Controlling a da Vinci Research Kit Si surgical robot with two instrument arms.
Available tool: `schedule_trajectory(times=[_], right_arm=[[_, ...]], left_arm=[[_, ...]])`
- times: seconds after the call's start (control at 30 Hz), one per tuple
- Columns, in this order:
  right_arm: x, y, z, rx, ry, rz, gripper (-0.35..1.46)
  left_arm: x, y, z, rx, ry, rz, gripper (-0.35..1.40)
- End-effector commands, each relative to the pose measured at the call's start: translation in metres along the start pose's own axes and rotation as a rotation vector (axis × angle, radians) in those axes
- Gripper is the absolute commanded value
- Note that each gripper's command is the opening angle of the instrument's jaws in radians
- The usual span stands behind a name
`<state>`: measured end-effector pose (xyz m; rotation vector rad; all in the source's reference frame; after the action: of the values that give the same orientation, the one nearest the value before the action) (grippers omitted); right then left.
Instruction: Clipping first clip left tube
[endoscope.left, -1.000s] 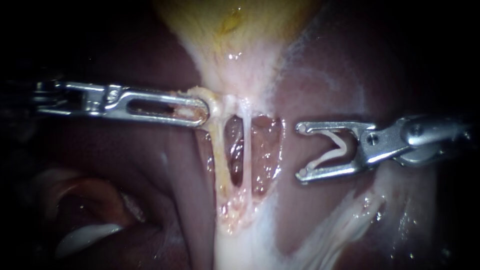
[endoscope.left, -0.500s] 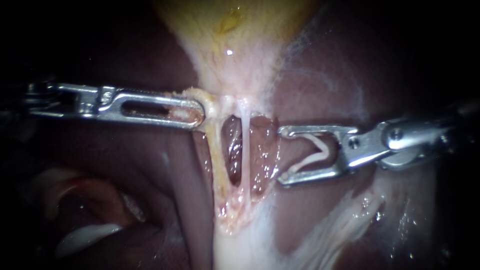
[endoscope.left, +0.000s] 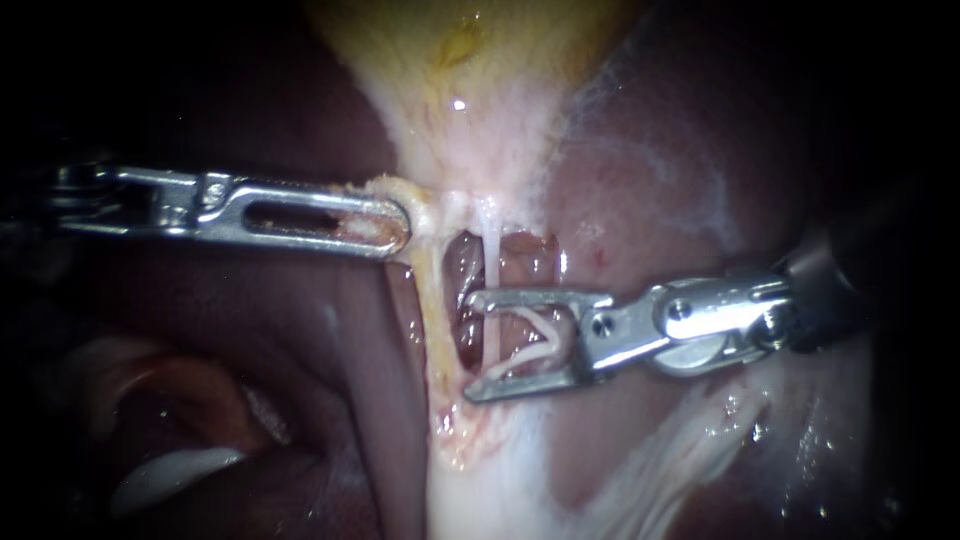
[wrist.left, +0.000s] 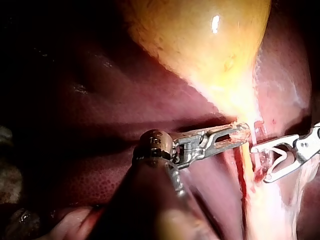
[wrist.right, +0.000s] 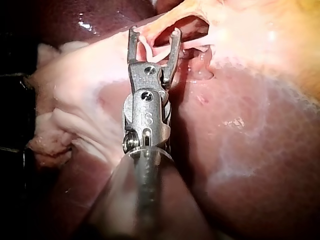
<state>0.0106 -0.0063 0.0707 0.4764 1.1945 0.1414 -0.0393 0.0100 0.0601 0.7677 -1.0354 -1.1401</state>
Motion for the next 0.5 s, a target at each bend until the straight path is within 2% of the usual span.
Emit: schedule_trajectory(times=[0.03,0.23,0.4,0.5], right_arm=[[-0.0003,0.0000,0.0004,0.003,-0.005,0.003,0.49],[-0.0019,0.0006,0.0030,0.018,-0.015,0.013,0.49],[-0.0019,0.0004,0.0046,0.053,-0.011,0.033,0.49],[-0.0016,-0.0001,0.0053,0.099,-0.009,0.055,0.48]], left_arm=[[0.0000,0.0000,0.0000,-0.001,0.000,-0.001,-0.35],[0.0000,0.0000,0.0000,-0.001,0.000,-0.001,-0.35],[0.0000,0.0000,0.0000,-0.001,0.000,-0.001,-0.35],[-0.0001,0.0000,0.0000,-0.001,0.000,-0.001,-0.35]])
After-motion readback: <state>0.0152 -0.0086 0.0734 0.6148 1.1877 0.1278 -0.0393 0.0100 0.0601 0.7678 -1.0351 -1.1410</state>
